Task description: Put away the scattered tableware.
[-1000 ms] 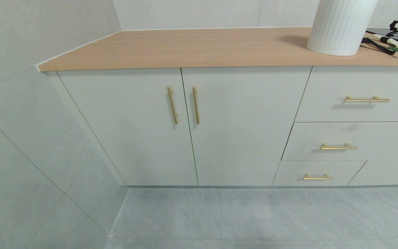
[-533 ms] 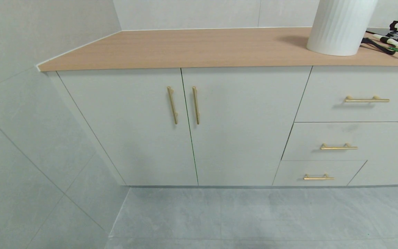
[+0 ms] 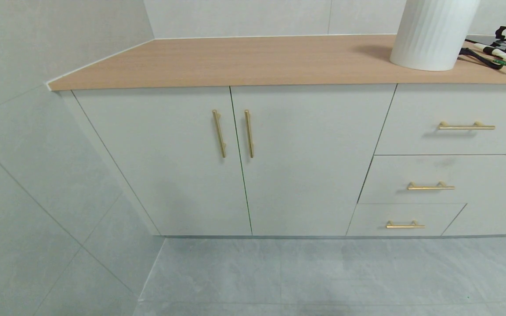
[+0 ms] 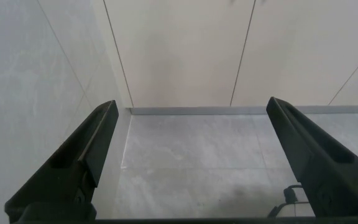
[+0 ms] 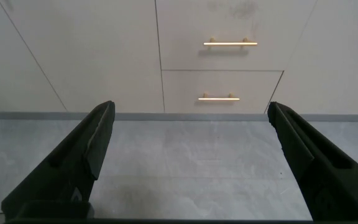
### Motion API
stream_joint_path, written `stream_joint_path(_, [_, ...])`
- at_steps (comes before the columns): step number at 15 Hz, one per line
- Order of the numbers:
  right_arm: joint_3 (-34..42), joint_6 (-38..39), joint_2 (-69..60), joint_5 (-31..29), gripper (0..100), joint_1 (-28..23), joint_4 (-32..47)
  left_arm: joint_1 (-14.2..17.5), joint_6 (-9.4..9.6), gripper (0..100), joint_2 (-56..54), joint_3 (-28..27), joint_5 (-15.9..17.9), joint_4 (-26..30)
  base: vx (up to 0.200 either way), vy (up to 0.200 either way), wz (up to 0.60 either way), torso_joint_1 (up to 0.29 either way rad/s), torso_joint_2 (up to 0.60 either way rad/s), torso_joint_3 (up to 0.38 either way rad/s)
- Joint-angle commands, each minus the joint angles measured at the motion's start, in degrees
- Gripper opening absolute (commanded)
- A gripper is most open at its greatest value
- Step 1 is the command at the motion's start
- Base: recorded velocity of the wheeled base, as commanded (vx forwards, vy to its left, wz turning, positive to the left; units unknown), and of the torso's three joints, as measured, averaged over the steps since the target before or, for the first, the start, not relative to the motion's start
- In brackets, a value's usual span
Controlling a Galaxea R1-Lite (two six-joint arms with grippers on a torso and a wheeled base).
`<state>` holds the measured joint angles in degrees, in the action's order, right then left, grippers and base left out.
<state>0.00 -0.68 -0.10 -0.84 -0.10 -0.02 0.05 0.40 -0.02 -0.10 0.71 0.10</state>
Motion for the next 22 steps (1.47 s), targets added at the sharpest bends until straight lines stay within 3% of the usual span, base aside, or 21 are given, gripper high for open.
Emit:
stream_joint_path(1, [0.0, 0.0, 0.2, 0.0, 100, 0.0, 0.0, 0.0, 0.13, 100, 0.0, 0.0, 0.0, 0.0, 0.000, 0.000, 0.00, 0.000, 0.00, 0.000])
stream_joint_path(3, [0.0, 0.0, 0.2, 0.0, 100, 0.0, 0.0, 0.0, 0.13, 100, 0.1, 0.0, 0.0, 0.0, 0.000, 0.000, 0.00, 0.000, 0.00, 0.000])
stream_joint_path(16, [0.0, 0.0, 0.2, 0.0, 100, 0.0, 0.0, 0.0, 0.21, 100, 0.1, 0.0, 0.0, 0.0, 0.000, -0.200, 0.00, 0.003, 0.00, 0.003])
stream_joint_path(22, [0.0, 0.0, 0.2, 0.0, 100, 0.0, 0.0, 0.0, -0.05, 100, 0.1, 0.0, 0.0, 0.0, 0.000, 0.000, 0.00, 0.000, 0.00, 0.000])
